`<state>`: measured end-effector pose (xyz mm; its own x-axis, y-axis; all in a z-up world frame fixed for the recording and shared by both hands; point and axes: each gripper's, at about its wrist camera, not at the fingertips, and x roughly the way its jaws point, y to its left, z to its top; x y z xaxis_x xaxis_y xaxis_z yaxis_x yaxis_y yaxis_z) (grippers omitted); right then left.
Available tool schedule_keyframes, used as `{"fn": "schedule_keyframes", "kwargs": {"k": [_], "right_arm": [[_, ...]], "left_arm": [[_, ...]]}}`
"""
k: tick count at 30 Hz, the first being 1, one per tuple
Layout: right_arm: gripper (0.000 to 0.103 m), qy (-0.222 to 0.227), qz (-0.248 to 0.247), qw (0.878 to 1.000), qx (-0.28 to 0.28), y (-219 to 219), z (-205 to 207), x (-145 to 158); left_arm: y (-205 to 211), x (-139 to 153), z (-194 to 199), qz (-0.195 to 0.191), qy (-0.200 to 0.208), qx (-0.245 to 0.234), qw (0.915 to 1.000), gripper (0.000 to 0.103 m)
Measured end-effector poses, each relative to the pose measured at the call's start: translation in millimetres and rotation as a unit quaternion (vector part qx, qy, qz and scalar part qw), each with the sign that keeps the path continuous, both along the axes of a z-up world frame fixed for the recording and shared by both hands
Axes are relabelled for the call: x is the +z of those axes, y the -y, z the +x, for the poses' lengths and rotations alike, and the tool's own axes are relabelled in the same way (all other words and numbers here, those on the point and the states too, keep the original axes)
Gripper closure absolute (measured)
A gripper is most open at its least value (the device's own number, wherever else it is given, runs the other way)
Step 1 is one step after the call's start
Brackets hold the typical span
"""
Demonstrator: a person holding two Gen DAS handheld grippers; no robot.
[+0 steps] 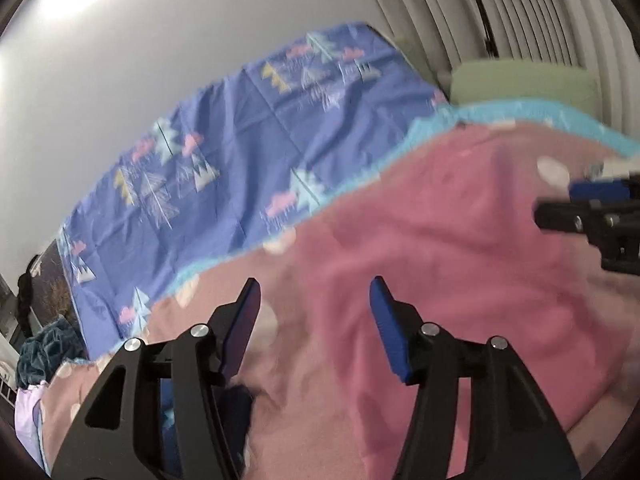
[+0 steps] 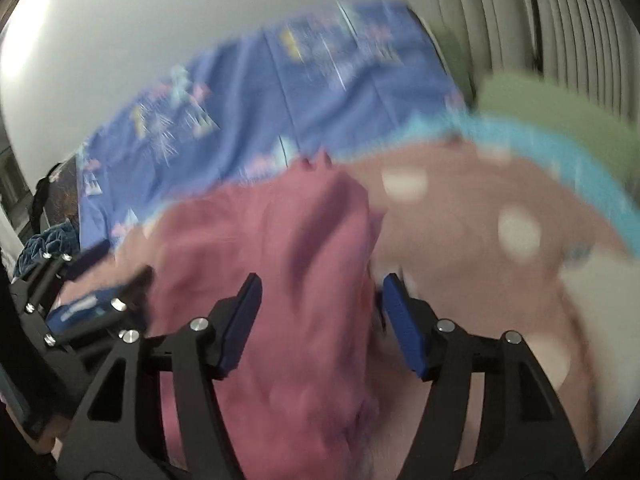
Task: Fold small clothes
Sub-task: 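Lift the folded shirt with both grippers and fold it in half, then open both grippers to release the folded shirt onto the bedspread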
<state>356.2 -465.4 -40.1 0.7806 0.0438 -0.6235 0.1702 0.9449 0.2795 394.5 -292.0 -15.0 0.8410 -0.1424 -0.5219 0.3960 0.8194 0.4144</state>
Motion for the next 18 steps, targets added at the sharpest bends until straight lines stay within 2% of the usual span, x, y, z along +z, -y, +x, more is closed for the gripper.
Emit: {"fn": "schedule_keyframes", "kwargs": {"k": [1,2,4,5,7,9,12,14,16,18], "right_arm": [[0.04,-0.04,0.005,0.999,0.009,0,1,-21],[0.04,-0.072,-0.001,0.997,0.018,-2,1,-37],[0.04,-0.138,-0.002,0.99,0.026,-7,2,-63],[0.04,-0.141,0.012,0.99,0.021,-6,-2,-65],[0.04,-0.145,0.032,0.989,0.008,-5,-12,-64],[0.04,-0.136,0.027,0.99,0.003,-8,-23,-66],[0.04,-0.106,0.04,0.993,-0.011,-10,-55,-57],[0.04,-0.074,0.051,0.996,-0.021,-12,-88,-48],[0.034,-0.051,0.041,0.998,-0.016,-23,-120,-40],[0.03,-0.021,0.043,0.999,0.006,-36,-161,-29]], "left_arm": [[-4,-10,1,-0.001,-0.027,-0.011,0.9996,0.041],[-6,-26,2,0.016,-0.07,-0.025,0.9971,0.04],[-5,-51,2,0.061,-0.108,-0.027,0.9919,0.04],[-6,-64,-5,0.074,-0.11,-0.029,0.9908,0.04],[-13,-65,-13,0.053,-0.094,-0.018,0.994,0.04],[-22,-64,-14,0.027,-0.111,-0.002,0.9935,0.039],[-36,-56,-25,-0.006,-0.118,0.023,0.9927,0.032],[-48,-46,-53,-0.053,-0.126,0.024,0.9903,0.031],[-60,-34,-90,-0.098,-0.124,0.012,0.9874,0.017],[-67,-23,-125,-0.119,-0.107,-0.007,0.9871,0.011]]}}
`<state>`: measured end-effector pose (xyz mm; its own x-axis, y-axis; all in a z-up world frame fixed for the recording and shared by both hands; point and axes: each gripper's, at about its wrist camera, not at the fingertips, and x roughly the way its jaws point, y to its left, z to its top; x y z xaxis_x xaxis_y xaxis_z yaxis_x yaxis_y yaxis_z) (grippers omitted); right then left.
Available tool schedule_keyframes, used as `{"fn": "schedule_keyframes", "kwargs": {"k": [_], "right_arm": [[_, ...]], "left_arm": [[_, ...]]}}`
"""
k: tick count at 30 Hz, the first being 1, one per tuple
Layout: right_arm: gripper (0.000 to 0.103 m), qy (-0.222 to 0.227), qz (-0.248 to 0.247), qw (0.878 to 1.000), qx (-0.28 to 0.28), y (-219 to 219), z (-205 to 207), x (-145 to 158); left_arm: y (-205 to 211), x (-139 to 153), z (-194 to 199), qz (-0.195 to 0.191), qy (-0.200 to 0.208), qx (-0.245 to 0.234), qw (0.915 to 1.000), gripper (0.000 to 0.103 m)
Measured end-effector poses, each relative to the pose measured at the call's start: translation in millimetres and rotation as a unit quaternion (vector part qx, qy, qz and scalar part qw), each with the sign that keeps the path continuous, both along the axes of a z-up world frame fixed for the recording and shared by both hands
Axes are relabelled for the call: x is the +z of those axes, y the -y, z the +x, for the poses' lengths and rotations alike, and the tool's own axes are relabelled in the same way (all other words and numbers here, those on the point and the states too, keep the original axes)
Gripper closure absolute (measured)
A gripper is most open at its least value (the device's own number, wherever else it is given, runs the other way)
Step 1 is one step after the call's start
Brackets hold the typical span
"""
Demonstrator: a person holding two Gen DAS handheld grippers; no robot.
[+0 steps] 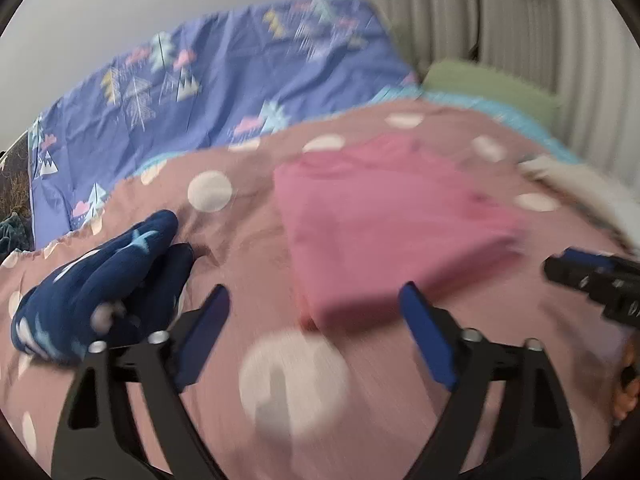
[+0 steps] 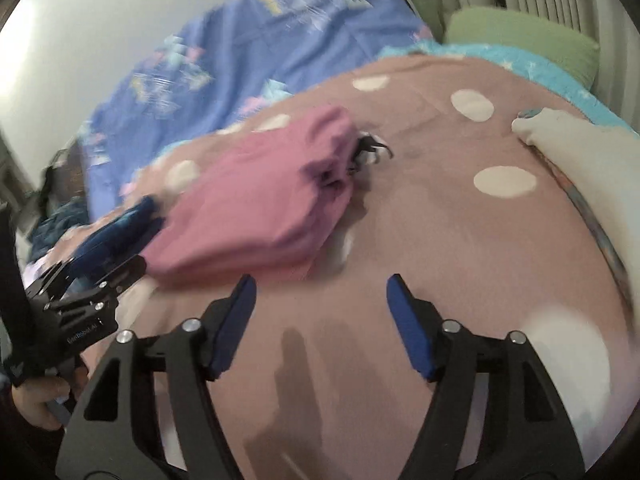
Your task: Fold small clothes
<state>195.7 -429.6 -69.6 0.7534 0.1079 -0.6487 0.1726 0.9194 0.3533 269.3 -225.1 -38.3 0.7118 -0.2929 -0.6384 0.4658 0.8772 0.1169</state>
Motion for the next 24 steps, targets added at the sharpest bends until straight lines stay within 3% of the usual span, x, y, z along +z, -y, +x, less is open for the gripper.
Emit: {"fn": "schedule_keyframes", "kwargs": {"k": [3,7,10,18,24], "right_arm": [[0.022,0.034,-0.022,0.999,0.01,-18,-57,16],[0.01,0.089,-0.08,0.993,-0.008,-36,-141,47],[0.008,0.115,-0.096,0.988,-0.039,-45,-192,72],[0.002,0.148,-0.171,0.97,-0.086,-77,-274,122],[0.002,0.158,-0.161,0.971,-0.085,-88,-307,133]], "left_arm": [[-16,25,-68,-0.032,0.03,-0.018,0.9989,0.002],[-31,54,-138,-0.056,0.051,-0.023,0.9969,0.001],[-34,72,-177,-0.044,0.074,-0.008,0.9963,0.001],[-46,110,-269,-0.057,0.1,-0.021,0.9932,0.001],[-64,121,-307,-0.071,0.099,0.018,0.9923,0.001]]}}
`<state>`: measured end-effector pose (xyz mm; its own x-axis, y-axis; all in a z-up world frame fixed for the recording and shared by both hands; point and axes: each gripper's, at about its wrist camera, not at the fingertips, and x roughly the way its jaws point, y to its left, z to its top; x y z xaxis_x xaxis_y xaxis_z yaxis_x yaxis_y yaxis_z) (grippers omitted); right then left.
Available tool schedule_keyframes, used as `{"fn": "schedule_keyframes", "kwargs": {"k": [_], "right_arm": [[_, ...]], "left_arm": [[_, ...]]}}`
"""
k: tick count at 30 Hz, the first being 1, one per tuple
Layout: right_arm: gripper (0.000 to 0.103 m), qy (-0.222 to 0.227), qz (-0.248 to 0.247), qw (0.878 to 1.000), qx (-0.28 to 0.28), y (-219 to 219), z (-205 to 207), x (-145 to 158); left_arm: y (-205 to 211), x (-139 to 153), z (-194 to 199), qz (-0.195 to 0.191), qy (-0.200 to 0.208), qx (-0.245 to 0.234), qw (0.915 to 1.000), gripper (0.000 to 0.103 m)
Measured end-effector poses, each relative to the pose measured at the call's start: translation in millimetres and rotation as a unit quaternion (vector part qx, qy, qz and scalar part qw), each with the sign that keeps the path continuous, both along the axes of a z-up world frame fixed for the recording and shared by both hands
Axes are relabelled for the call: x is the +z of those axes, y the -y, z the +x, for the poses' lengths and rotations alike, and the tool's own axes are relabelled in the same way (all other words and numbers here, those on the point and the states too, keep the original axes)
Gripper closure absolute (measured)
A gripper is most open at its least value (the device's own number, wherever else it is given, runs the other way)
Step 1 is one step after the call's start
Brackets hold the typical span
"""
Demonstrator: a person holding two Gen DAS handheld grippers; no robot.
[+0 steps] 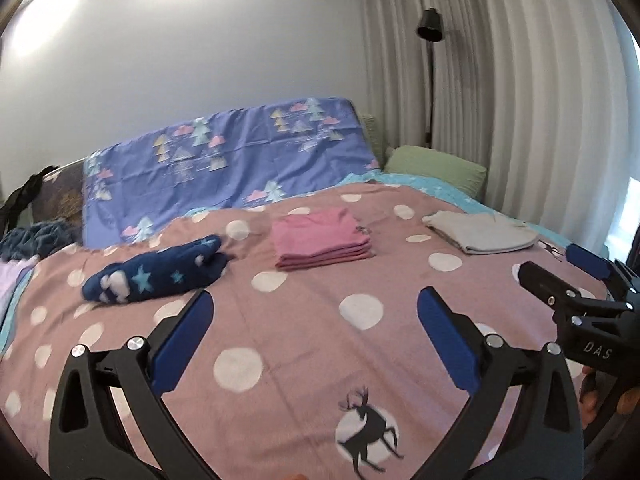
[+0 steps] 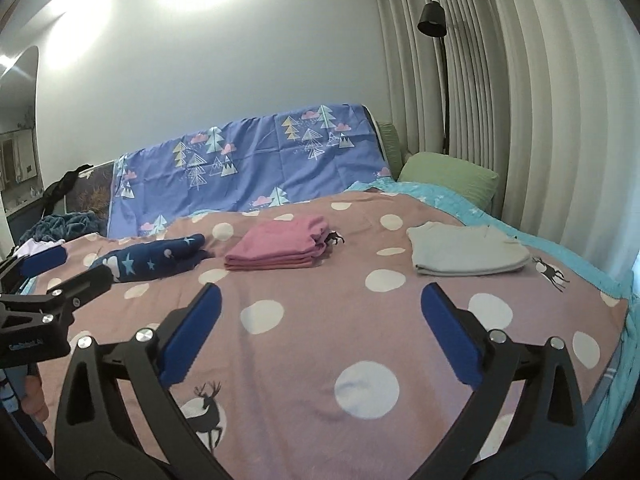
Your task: Fold small clothes
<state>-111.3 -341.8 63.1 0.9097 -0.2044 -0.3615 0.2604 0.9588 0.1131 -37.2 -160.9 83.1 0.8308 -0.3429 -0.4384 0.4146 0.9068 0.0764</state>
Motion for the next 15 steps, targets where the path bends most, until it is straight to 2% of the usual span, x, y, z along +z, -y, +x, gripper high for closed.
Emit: {"fn": "schedule_keyframes", "kwargs": {"k": [8,15], "right_arm": [[0.002,-0.015,-0.014,1.0,-0.004,-16,-9,0],[0.002,-0.016,-0.024,1.0,-0.004,-22,-13,1]], "left_arm": [[-15,-7,-24,0.006,-0.011,0.014,0.9998,0.001],[-17,-12,-26,0.003,-0.022,0.006,0.9997,0.001]]}}
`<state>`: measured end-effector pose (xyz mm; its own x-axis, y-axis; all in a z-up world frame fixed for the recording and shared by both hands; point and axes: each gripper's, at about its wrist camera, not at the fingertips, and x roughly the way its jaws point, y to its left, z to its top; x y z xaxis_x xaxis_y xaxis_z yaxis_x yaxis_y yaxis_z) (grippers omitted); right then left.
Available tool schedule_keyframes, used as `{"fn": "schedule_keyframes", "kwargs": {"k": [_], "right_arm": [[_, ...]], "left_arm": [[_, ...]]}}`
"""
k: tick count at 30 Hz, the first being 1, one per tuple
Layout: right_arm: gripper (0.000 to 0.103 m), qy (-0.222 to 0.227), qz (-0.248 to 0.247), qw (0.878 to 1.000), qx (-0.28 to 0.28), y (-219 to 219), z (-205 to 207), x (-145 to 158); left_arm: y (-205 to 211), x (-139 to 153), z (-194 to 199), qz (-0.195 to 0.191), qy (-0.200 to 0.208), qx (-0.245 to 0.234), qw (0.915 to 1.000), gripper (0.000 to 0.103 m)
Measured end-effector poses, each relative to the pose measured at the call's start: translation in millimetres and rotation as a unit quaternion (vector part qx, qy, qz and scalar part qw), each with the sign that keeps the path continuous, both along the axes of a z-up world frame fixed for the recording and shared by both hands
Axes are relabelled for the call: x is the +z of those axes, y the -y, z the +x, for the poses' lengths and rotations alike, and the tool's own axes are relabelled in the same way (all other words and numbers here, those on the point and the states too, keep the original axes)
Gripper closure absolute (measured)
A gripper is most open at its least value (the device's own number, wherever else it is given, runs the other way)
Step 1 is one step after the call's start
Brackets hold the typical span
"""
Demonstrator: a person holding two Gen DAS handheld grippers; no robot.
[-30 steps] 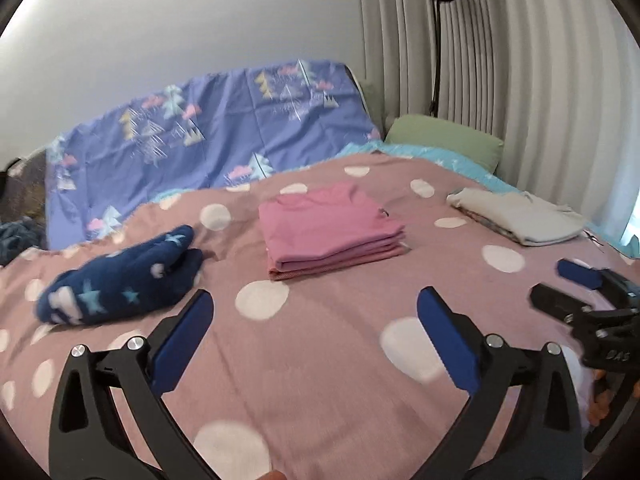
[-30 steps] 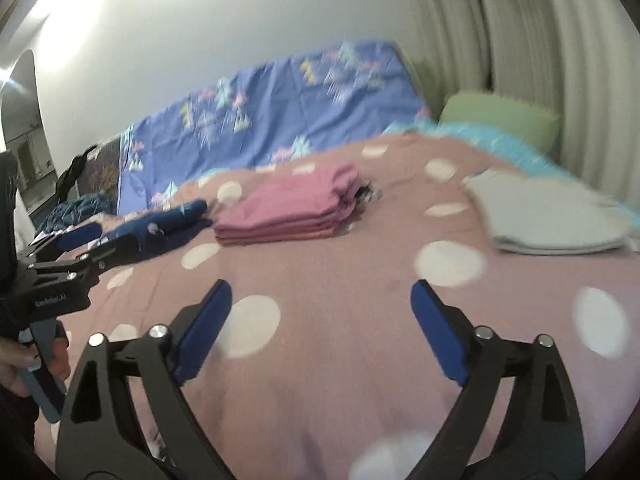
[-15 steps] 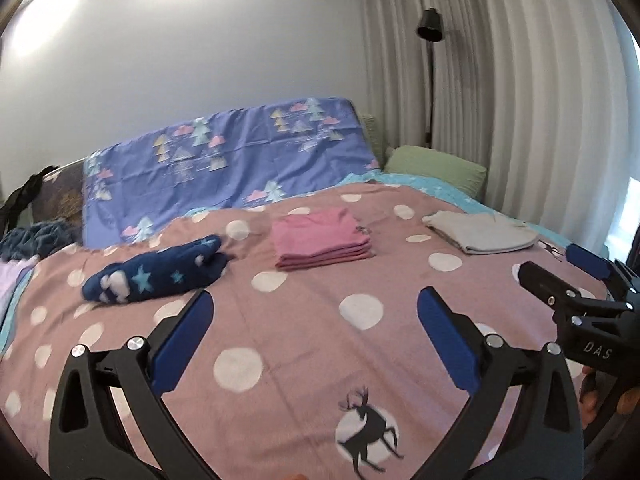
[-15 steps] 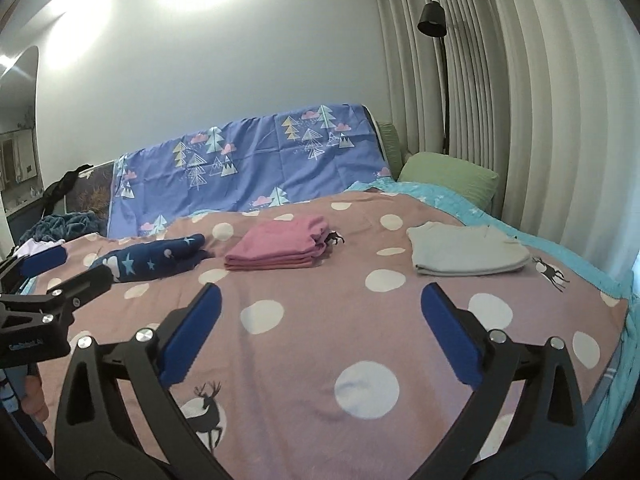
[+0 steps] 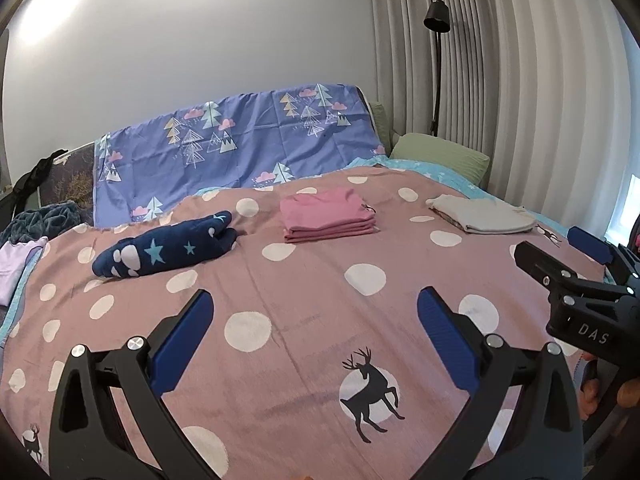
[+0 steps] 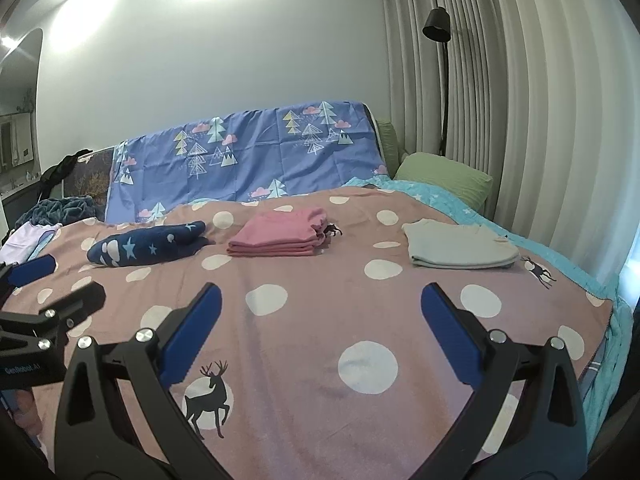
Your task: Fold small clothes
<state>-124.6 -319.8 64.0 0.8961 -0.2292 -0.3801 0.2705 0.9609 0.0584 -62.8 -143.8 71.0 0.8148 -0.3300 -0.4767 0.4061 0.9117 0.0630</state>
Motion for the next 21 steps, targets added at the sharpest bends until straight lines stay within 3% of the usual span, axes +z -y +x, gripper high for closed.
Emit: {"fn": "schedule_keyframes", "kwargs": {"k": [21], "right_arm": [[0.002,-0.026,0.018,1.0,0.0,7,12,-12]], "left_arm": [[2,-12,4,0.012,-0.018,0.001,0.9998,0.001]]}}
